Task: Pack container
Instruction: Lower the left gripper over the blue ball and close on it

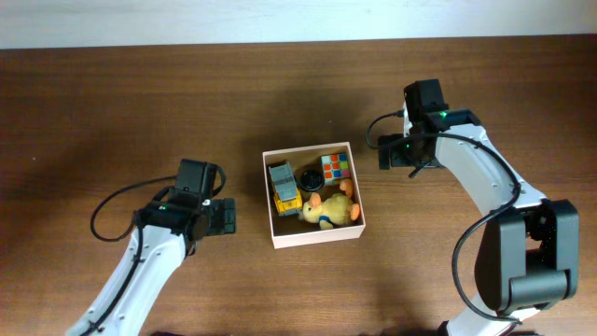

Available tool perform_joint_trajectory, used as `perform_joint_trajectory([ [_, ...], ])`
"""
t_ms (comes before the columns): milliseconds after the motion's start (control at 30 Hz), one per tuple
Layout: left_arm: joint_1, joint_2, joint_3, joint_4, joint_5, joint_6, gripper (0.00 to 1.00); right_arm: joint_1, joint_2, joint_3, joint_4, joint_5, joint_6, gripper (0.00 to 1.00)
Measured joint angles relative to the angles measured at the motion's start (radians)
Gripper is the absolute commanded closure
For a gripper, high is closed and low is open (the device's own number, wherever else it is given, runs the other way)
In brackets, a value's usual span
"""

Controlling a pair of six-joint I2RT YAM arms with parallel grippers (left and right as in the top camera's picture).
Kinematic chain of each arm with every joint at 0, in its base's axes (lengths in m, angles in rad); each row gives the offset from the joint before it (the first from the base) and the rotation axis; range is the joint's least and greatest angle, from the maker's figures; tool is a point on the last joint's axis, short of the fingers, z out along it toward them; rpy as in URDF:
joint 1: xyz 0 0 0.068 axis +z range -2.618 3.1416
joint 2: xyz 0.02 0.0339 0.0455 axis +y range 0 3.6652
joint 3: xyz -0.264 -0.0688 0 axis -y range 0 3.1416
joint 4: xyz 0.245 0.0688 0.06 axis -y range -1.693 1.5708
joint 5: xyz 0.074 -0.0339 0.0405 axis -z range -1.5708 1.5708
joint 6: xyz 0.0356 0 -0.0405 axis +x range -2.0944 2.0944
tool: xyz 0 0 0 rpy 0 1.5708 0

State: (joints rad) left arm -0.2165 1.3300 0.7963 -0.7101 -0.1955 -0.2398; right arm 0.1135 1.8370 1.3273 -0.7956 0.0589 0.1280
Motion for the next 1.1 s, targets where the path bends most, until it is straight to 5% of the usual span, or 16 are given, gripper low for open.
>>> perform_joint_trajectory([
  [600,0.007,0.237,-0.002,0.065,-0.091,-0.097,0.00,0.000,0.000,0.000,0.000,0.000,0.000,0.01],
  [700,0.017,0.238,-0.002,0.063,-0.085,-0.099,0.07,0.000,0.000,0.000,0.000,0.000,0.000,0.01],
  [900,0.024,0.238,-0.002,0.056,-0.080,-0.109,0.36,0.000,0.000,0.000,0.000,0.000,0.000,0.01],
  [1100,0.023,0.238,-0.002,0.053,-0.074,-0.113,0.41,0.000,0.000,0.000,0.000,0.000,0.000,0.01],
])
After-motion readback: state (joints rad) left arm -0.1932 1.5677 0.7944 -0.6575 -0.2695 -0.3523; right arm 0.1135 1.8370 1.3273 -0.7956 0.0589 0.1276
